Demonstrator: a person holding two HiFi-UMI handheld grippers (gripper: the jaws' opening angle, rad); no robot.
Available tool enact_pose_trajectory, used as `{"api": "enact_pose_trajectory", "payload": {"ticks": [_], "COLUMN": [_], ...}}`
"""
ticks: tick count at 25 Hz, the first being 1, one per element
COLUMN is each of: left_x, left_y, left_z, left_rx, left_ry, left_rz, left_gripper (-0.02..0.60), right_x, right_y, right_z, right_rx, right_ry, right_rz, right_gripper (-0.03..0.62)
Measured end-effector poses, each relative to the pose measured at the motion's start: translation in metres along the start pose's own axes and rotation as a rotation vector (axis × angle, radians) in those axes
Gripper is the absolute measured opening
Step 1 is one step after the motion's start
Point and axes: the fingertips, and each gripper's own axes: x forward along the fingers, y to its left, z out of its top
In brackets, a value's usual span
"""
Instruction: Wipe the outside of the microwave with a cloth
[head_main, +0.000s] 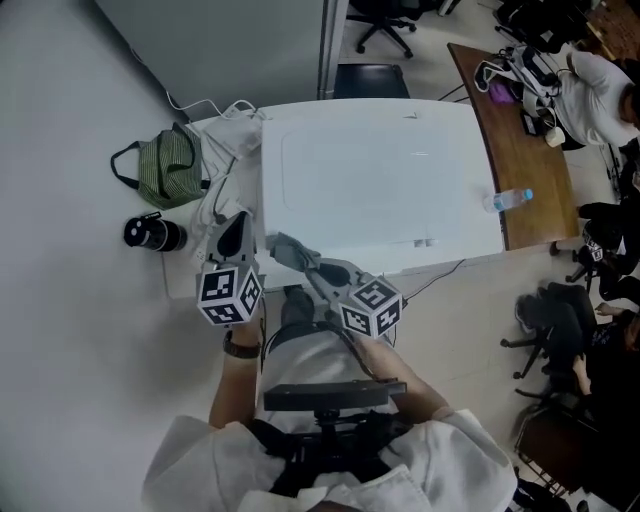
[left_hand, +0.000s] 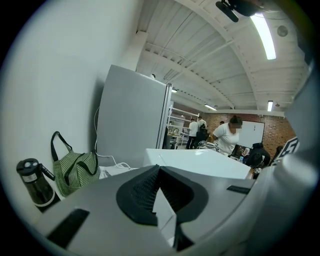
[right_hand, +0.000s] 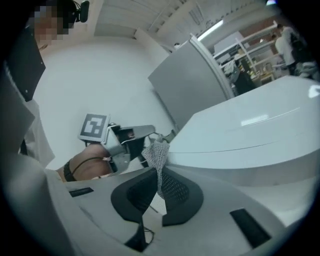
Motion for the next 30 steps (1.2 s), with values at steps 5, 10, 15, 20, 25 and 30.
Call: {"api": "enact_pose_trajectory", "payload": {"ticks": [5, 10, 15, 20, 25, 30], "left_x": [-0.012, -0.015, -0.033, -0.049, -0.073, -0.110], "left_y": [-0.095, -0.165, -0.185, -0.186, -0.179, -0.132], "left_z": [-0.017, -0.046, -0.067, -0.075, -0.064, -0.070], "left_rx": [0.045, 0.066, 0.055, 0.047, 0.048, 0.013], "left_ry": [0.004, 0.032, 0.061, 0.060, 0.016, 0.013], "left_rz": [-0.031, 0.011, 0.055, 0.083, 0.088, 0.152], "left_gripper": [0.021, 0.021, 0.021, 0.021, 0.021, 0.021], "right_x": [-0.140, -0.274, -0.363, -0.348, -0.241, -0.134], "right_y": [-0.103, -0.196, -0.251, -0.241, -0.175, -0.101], "right_z": [0.011, -0.006, -0.027, -0.036, -0.052, -0.070], "right_rx": [-0.004, 0.039, 0.067, 0.018, -0.057, -0.138], "right_ry": [-0.189, -0.274, -0.333, -0.319, -0.197, -0.079], "right_rz": [-0.317, -0.531, -0.709, -0.665, -0.445, -0.252], "right_gripper": [0.023, 0.023, 0.023, 0.023, 0.023, 0.023]}}
